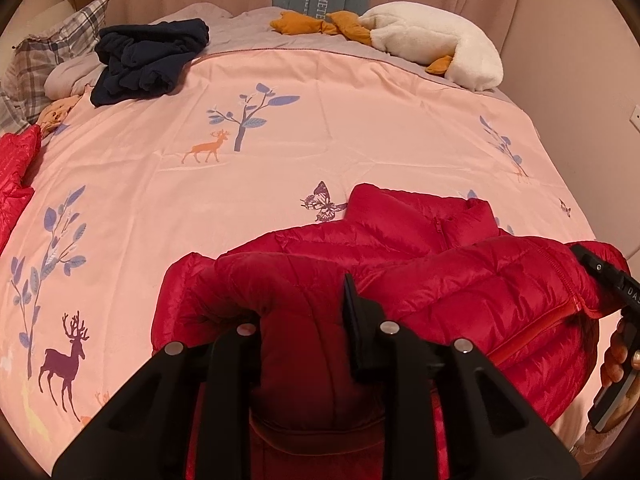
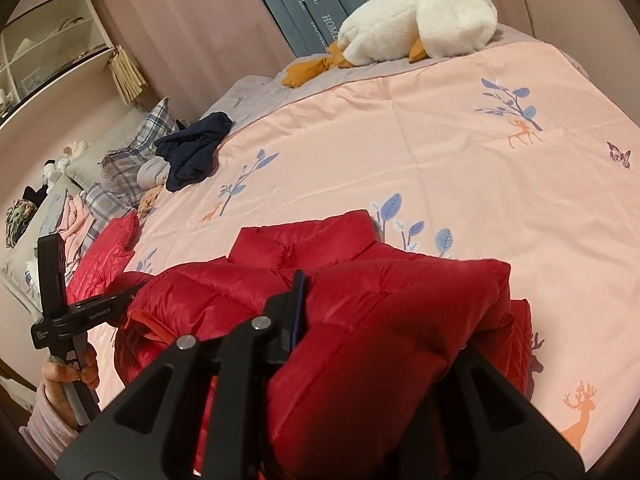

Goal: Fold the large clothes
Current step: 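Carry the held hem over with both tools and lay it near the collar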

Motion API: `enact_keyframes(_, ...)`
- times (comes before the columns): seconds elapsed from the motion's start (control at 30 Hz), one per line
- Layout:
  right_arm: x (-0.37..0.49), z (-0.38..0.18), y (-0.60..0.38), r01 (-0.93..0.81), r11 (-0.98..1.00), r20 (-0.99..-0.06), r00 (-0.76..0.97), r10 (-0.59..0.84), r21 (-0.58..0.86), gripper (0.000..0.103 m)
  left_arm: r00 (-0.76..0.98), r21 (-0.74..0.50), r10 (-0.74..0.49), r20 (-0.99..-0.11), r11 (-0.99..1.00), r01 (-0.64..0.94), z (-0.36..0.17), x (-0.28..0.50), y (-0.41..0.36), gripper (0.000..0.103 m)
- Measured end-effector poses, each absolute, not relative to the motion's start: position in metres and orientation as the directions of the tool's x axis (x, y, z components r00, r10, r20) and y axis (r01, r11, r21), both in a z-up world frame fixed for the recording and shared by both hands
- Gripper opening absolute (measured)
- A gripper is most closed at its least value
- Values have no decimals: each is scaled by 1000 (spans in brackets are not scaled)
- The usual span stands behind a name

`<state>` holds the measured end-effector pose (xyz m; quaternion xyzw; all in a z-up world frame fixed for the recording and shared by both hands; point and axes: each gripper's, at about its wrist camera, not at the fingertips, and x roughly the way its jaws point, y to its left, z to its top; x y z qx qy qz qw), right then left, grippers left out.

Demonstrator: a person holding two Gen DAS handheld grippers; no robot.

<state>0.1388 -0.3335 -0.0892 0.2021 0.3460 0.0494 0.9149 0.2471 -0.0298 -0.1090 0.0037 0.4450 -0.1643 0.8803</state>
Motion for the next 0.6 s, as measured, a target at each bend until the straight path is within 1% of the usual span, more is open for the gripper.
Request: enact_keyframes(0.6,169,-115,-346,104,893,-651,722,235,438,17,556,-97,-242,-795,956,277,-122,268,-40,28)
